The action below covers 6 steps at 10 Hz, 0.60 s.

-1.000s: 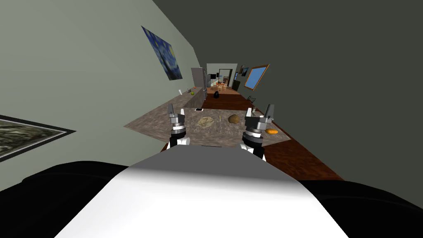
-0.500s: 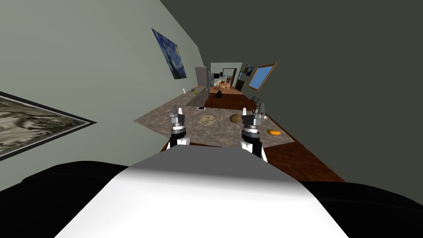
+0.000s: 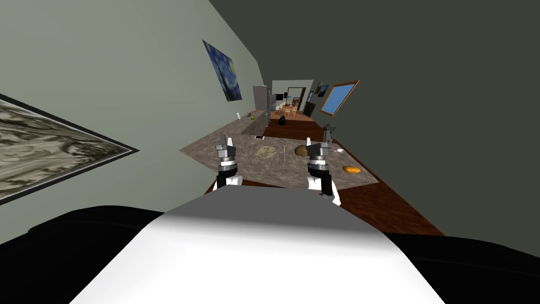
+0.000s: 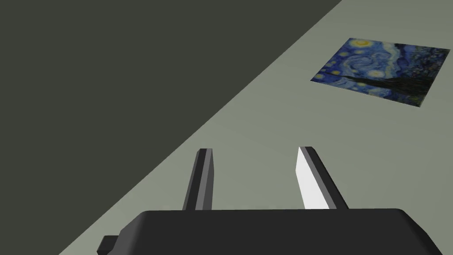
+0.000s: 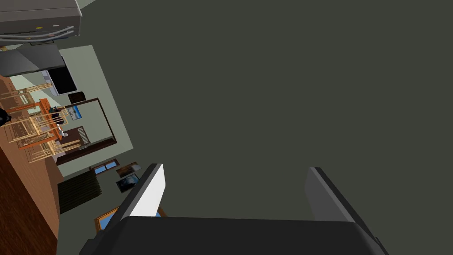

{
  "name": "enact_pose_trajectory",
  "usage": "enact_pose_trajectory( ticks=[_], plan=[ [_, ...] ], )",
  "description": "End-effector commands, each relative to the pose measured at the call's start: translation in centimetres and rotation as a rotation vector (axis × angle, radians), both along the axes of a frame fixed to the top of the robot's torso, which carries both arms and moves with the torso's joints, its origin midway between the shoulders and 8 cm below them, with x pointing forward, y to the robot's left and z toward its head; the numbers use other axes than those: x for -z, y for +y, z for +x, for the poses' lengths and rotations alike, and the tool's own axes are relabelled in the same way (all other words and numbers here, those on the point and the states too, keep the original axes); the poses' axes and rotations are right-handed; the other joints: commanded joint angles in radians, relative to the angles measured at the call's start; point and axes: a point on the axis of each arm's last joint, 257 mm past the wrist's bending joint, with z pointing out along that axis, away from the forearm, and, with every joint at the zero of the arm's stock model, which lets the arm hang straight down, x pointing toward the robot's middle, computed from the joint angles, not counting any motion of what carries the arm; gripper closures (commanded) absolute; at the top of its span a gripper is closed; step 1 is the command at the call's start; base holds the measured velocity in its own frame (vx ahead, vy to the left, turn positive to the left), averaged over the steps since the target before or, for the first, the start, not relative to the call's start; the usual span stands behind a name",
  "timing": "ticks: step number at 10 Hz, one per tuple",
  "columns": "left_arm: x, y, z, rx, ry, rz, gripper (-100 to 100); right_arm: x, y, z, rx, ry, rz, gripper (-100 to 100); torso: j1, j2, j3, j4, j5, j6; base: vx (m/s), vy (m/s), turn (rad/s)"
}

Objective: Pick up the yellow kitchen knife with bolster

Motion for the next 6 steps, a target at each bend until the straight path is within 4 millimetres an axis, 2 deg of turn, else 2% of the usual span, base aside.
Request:
enact_pose_trajectory(
  ticks=[1,2,3,6],
  plan=[
    [0.0,0.0,0.0,0.000,0.000,0.000,0,0.5,-0.3,1.4,-0.028,0.038,0.023,-100,0.000,0.000,0.000,0.000,0.000,0.000,-0.063,-0.007,0.137],
    [0.0,0.0,0.0,0.000,0.000,0.000,0,0.9,-0.3,1.7,-0.025,0.056,0.024,-100,0.000,0.000,0.000,0.000,0.000,0.000,-0.049,-0.005,0.052],
    [0.0,0.0,0.0,0.000,0.000,0.000,0,1.3,-0.6,3.1,-0.048,0.082,0.048,-100,0.000,0.000,0.000,0.000,0.000,0.000,-0.061,0.005,0.108],
    [0.0,0.0,0.0,0.000,0.000,0.000,0,2.7,-1.2,5.2,-0.062,0.153,0.079,-100,0.000,0.001,0.000,0.000,0.000,0.000,-0.059,0.001,0.087]
  ],
)
